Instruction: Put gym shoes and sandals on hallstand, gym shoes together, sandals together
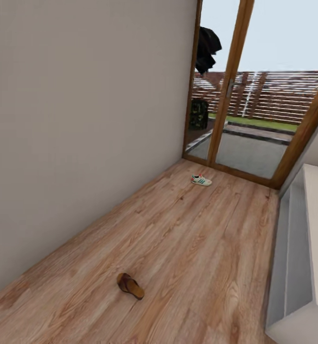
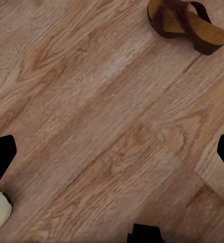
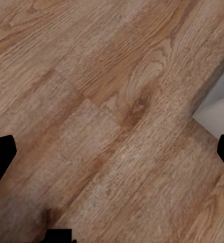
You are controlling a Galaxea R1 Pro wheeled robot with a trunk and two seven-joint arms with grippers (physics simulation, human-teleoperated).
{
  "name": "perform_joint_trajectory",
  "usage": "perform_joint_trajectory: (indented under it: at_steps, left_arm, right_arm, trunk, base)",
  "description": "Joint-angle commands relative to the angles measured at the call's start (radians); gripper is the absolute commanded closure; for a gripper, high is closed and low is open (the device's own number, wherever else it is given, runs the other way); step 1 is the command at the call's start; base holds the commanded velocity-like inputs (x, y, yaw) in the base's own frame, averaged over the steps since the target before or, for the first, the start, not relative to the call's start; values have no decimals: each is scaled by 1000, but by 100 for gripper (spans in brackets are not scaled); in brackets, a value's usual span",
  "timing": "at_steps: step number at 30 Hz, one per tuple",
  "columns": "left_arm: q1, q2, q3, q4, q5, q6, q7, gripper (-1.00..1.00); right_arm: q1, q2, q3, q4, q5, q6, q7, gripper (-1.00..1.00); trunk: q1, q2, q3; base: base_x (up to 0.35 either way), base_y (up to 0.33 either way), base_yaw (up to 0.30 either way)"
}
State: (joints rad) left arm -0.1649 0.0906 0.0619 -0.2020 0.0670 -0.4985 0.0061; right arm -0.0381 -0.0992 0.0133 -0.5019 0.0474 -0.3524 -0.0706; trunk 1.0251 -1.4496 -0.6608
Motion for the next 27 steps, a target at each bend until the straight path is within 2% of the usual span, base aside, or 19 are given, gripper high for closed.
perform_joint_trajectory:
  at_steps: [1,8,27]
  left_arm:
    - [-1,0,0,1,7,-3,-2,-100]
    - [-1,-1,0,2,7,-3,-2,-100]
    - [-1,-3,-1,0,5,-3,-2,-100]
  right_arm:
    - [0,2,1,0,5,-2,-6,-100]
    - [0,13,1,0,6,-2,-5,-100]
    - [0,13,0,0,7,-2,-6,-100]
  trunk:
    - [0,0,-2]
    - [0,0,-8]
    - [0,0,-23]
  base:
    - [0,0,261]
    - [0,0,260]
    - [0,0,259]
